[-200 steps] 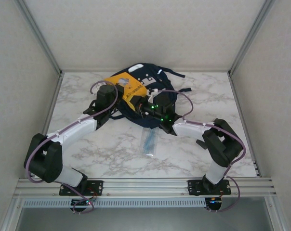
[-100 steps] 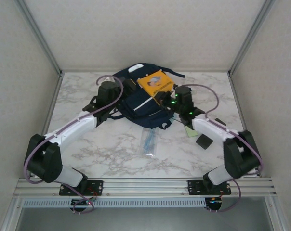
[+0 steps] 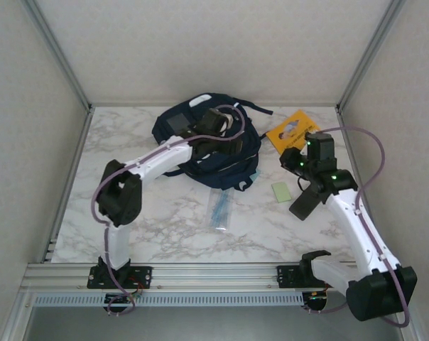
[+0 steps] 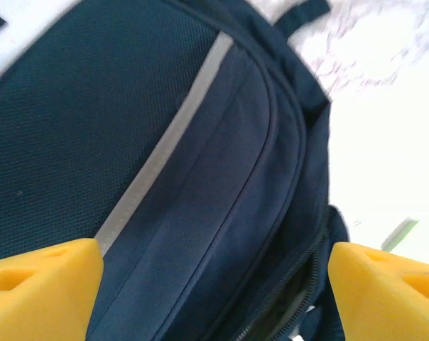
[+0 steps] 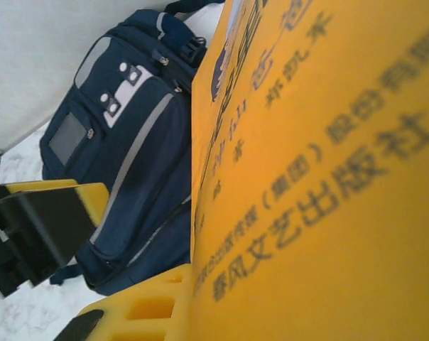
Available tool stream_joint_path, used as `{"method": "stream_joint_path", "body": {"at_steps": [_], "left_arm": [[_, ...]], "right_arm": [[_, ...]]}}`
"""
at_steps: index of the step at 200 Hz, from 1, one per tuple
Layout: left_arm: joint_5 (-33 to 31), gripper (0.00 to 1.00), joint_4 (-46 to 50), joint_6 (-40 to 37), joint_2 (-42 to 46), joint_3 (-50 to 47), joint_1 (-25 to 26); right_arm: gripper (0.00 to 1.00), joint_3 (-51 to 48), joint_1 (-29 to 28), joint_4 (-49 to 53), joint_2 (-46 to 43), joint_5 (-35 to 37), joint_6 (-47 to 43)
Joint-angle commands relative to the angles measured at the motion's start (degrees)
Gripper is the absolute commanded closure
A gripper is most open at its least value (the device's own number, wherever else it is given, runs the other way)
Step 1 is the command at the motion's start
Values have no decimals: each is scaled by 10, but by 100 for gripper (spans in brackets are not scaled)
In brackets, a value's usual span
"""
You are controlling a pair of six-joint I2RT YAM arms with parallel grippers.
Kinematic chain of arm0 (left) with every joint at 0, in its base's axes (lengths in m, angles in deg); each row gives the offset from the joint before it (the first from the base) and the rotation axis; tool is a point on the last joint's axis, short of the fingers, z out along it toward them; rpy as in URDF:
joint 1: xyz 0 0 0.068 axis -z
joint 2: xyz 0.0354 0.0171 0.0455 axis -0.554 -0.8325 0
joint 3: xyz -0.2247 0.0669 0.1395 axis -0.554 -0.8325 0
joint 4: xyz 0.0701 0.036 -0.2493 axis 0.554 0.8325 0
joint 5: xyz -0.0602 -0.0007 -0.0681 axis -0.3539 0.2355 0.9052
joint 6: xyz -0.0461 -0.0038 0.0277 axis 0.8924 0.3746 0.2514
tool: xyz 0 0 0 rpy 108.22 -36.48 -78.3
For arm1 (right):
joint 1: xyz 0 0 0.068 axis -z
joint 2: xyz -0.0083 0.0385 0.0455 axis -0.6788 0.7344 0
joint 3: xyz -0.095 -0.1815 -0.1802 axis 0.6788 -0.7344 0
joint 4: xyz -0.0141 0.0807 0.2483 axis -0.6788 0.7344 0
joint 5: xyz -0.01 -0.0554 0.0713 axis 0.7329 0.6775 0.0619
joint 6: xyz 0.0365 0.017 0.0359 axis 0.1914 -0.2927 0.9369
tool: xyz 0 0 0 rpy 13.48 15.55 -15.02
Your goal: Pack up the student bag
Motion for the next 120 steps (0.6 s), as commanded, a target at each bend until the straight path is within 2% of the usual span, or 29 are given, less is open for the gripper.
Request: {"method": "stream_joint_path", "body": {"at_steps": [1, 27, 57, 71, 102, 120], "left_arm": [[-33, 19, 108, -89, -47, 59, 5], [-49, 19, 134, -119, -85, 78, 5], [-82, 19, 118, -125, -112, 82, 3], [-84, 22, 109, -127, -126, 87, 0], [-53, 41, 123, -123, -170, 113, -15], [-42, 71, 131, -123, -179, 116, -19]], "right_arm": [[100, -14, 13, 11, -36, -4, -56], [100, -38, 33, -1, -50, -19, -54], [100, -51, 43, -26, -51, -50, -46], [100, -52, 43, -33, -49, -60, -45], [100, -45, 44, -33, -44, -59, -45], [100, -40, 44, -32, -43, -54, -47]]}}
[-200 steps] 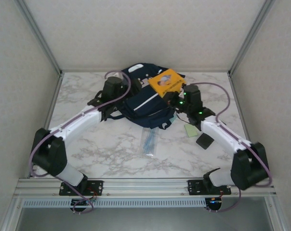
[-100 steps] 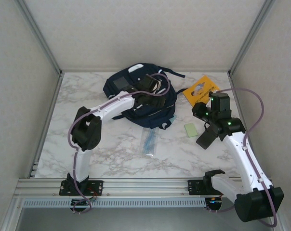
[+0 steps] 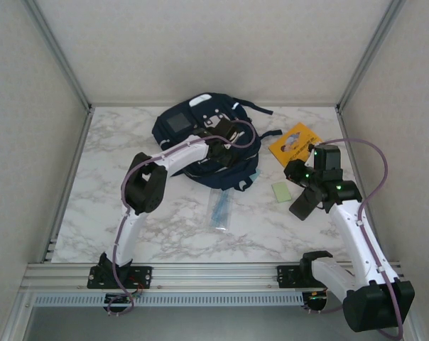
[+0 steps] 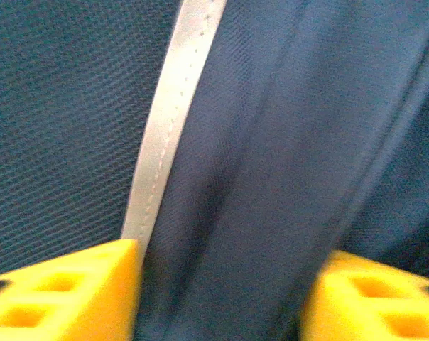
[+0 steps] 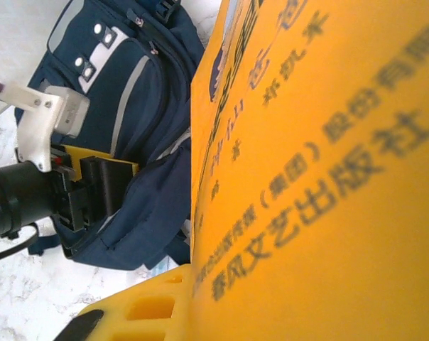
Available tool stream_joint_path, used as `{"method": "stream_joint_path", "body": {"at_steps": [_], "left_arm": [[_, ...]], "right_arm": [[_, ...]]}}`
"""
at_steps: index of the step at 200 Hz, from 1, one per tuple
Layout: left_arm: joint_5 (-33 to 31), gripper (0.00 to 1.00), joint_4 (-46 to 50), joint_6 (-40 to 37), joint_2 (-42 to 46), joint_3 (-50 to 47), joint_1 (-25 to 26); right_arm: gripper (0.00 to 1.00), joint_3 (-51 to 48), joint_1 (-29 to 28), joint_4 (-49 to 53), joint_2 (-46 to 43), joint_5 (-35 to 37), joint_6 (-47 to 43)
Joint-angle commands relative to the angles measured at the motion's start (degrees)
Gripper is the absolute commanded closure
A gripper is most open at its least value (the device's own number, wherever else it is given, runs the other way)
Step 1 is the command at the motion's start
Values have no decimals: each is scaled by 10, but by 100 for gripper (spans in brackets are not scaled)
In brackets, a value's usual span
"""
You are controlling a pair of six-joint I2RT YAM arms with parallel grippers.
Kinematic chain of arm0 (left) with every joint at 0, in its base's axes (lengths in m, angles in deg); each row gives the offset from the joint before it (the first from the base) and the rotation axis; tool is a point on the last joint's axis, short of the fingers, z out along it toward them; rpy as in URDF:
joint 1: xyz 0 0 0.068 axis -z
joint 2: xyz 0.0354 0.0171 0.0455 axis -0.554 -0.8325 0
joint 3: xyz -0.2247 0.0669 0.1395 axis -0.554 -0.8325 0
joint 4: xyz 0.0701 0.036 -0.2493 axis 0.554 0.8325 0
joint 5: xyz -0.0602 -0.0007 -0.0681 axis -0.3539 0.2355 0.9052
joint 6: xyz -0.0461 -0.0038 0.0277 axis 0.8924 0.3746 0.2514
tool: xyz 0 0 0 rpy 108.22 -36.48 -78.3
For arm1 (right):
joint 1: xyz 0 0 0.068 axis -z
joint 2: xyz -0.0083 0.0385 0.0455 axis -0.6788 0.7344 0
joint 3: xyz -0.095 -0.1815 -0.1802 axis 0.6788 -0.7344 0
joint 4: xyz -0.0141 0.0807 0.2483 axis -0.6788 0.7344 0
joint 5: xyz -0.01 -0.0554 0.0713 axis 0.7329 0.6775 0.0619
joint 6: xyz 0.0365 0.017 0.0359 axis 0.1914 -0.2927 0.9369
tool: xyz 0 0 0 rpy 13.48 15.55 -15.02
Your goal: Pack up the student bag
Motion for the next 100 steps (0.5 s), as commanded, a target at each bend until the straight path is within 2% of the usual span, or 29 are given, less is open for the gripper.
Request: {"method": "stream_joint_path", "body": {"at_steps": [1, 14, 51, 100], "left_arm": [[0, 72, 29, -9, -30, 14, -19], [6, 100, 35, -8, -21, 17, -22], [24, 100, 87, 19, 32, 80, -33], [84, 100, 124, 77, 68, 190, -79]], "right_arm": [[100, 19, 3, -49, -5, -4, -15], [100, 20, 3, -50, -4, 3, -18], [100, 23, 2, -65, 8, -1, -12], [100, 27, 3, -97, 40, -72, 5]]}}
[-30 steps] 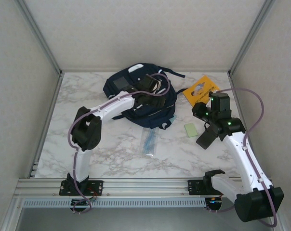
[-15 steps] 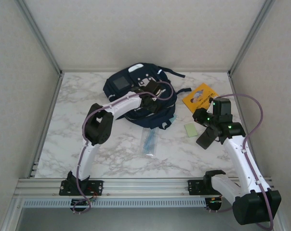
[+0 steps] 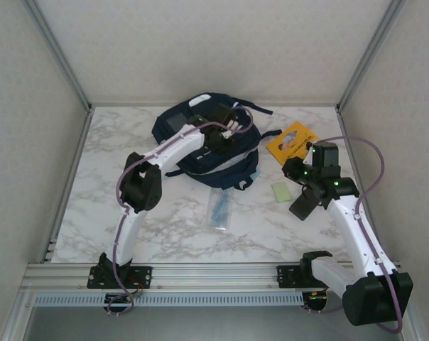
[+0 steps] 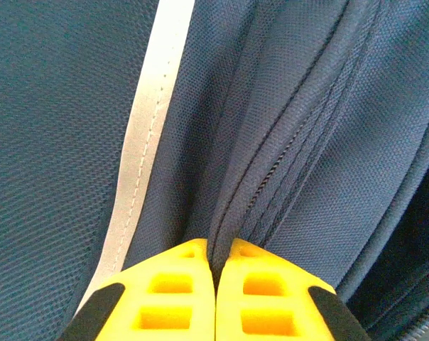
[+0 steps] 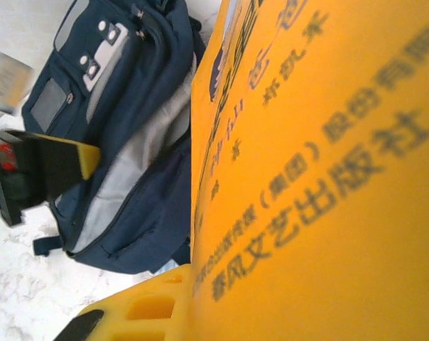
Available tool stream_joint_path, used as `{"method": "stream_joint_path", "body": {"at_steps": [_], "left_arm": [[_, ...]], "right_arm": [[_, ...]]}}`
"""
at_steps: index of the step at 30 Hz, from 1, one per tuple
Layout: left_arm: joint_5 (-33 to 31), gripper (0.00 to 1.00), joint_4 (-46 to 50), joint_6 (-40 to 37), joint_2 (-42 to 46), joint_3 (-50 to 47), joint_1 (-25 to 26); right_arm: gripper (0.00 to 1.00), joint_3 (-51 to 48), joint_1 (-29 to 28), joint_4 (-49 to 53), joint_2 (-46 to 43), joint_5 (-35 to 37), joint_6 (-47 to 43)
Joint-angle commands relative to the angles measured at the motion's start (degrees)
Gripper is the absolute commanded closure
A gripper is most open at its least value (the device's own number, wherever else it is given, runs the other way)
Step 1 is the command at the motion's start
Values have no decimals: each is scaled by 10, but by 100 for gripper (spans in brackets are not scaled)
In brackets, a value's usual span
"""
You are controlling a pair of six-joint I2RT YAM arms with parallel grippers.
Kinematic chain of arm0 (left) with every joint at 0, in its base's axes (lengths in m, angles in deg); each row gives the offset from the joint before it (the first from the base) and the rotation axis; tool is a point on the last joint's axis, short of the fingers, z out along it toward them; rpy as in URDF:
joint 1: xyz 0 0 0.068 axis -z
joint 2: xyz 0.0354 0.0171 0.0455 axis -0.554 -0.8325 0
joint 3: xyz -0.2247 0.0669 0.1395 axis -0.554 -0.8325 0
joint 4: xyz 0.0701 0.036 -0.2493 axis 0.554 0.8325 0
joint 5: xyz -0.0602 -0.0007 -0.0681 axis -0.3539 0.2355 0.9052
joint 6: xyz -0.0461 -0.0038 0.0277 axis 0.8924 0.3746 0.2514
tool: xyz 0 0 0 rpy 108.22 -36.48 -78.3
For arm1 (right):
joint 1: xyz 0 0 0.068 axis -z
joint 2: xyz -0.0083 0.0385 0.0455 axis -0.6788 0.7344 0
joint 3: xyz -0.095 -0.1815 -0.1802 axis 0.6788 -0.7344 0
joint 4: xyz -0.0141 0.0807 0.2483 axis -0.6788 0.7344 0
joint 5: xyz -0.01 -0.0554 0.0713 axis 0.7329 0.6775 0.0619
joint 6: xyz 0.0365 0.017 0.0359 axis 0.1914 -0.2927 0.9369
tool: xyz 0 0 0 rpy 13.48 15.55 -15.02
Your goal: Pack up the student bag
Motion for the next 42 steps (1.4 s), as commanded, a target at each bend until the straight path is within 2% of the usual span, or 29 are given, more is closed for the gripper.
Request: {"method": "stream_joint_path", "body": {"at_steps": [1, 5, 8, 14, 23, 27, 32, 36, 37, 38, 39, 42], "left_arm": [[15, 100, 13, 52, 59, 68, -51], [53, 100, 10, 71, 58, 102, -75], [66, 100, 7, 75, 53, 118, -82], [85, 100, 12, 83, 39, 152, -86], [82, 100, 6, 111, 46, 173, -88], [79, 100, 8, 120, 49, 170, -89], [81, 100, -5, 131, 54, 154, -90], [81, 100, -11, 139, 55, 147, -92], [80, 100, -13, 141, 56, 144, -93], [80, 100, -18, 143, 56, 140, -93], [78, 100, -21, 144, 57, 136, -94], [65, 100, -30, 148, 56, 129, -99]], "right_arm": [[100, 27, 2, -67, 8, -49, 2], [100, 13, -1, -124, 25, -109, 37], [100, -6, -25, -209, 53, -140, 78], [100, 0, -105, -361, 143, -117, 119], [100, 117, -175, -510, 372, -134, 168], [100, 169, -197, -571, 470, -119, 194], [100, 249, -207, -628, 603, -110, 251], [99, 290, -211, -631, 657, -85, 269], [93, 293, -211, -618, 657, -77, 270], [79, 293, -210, -595, 652, -64, 273], [57, 291, -211, -570, 642, -54, 277], [27, 283, -211, -467, 602, -30, 300]]}}
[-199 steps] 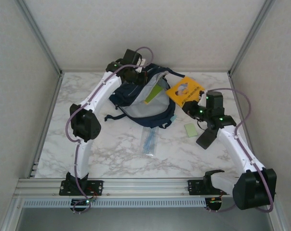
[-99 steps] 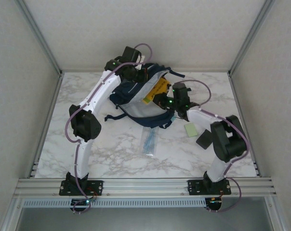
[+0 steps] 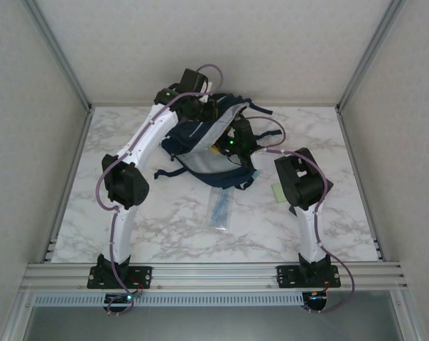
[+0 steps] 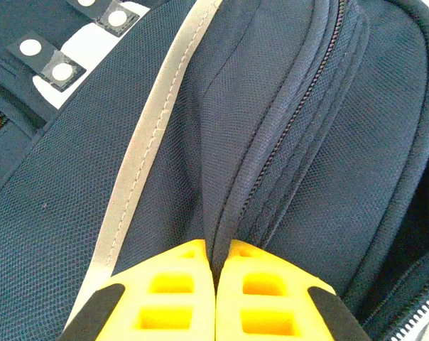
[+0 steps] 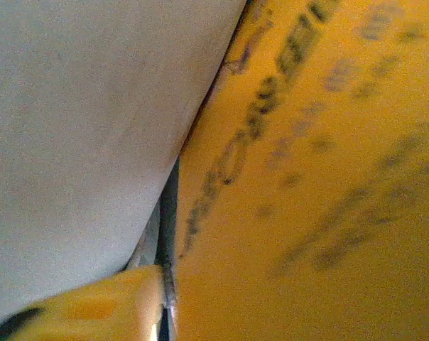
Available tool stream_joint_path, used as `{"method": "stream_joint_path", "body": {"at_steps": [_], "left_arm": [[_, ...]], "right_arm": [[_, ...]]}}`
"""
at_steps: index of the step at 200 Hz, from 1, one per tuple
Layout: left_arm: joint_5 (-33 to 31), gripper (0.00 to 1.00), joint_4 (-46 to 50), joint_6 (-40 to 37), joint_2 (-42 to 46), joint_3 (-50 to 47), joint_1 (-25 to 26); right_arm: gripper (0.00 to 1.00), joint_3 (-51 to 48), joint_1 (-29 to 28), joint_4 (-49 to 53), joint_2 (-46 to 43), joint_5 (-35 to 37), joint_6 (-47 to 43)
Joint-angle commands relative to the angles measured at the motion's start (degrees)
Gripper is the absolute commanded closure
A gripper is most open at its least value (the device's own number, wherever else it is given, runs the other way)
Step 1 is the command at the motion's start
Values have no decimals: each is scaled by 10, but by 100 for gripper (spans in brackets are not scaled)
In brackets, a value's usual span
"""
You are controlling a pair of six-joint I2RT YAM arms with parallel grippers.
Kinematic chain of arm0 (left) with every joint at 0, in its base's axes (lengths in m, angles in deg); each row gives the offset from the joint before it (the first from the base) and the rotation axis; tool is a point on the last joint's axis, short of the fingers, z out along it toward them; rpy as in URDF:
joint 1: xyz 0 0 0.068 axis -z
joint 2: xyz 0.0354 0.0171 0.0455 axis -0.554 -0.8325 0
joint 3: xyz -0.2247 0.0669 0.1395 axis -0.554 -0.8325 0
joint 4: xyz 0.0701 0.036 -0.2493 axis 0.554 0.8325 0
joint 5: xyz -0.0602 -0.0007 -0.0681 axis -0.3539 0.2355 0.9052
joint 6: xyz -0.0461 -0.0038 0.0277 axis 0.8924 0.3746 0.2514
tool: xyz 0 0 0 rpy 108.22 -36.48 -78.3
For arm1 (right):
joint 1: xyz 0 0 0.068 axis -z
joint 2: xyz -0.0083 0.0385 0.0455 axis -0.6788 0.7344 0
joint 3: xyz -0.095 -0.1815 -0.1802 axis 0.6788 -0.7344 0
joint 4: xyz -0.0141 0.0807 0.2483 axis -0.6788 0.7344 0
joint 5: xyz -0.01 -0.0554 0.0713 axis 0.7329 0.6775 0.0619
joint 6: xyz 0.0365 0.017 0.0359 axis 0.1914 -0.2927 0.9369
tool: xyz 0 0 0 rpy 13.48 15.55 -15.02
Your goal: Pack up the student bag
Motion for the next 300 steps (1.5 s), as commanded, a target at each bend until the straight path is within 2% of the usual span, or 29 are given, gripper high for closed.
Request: {"method": "stream_joint_path", "body": {"at_steps": [1, 10, 21, 75, 112, 114, 124, 131, 144, 160, 173, 210, 226, 257, 300], "left_arm": [[-18, 100, -66, 27, 27, -4, -16], [-21, 100, -72, 32, 26, -8, -18], [-23, 100, -80, 36, 26, -12, -20], [-38, 100, -96, 43, 10, -18, -22], [-23, 100, -98, 57, -7, -22, -22], [-19, 97, -98, 59, -7, -23, -22], [-9, 70, -102, 67, -5, -30, -22], [-4, 55, -103, 72, -1, -36, -22], [1, 39, -110, 77, 16, -63, -22], [-9, 28, -138, 84, 59, -128, -23], [-16, 23, -177, 96, 107, -205, -30], [-47, 19, -280, 142, 221, -410, -79], [-39, 18, -331, 175, 248, -489, -111], [-27, 18, -402, 224, 249, -587, -165], [-2, 22, -498, 279, 176, -634, -206]], "right_arm": [[19, 12, -3, 118, -61, 50, 29], [13, 15, -3, 180, -79, 51, 25], [10, 23, -1, 249, -95, 51, 14], [9, 41, 20, 459, -176, 72, -82], [9, 65, 21, 618, -259, 118, -224], [9, 65, 22, 623, -262, 121, -227], [9, 63, 22, 662, -287, 146, -257], [9, 58, 21, 690, -307, 170, -272], [9, 39, 21, 725, -345, 240, -279], [8, 7, 21, 739, -390, 300, -276], [8, -14, 21, 735, -417, 314, -270], [10, -40, 4, 672, -434, 240, -241], [11, -41, -17, 640, -420, 221, -225], [12, -37, -67, 580, -376, 206, -194], [17, -3, -145, 524, -291, 203, -154]]}}
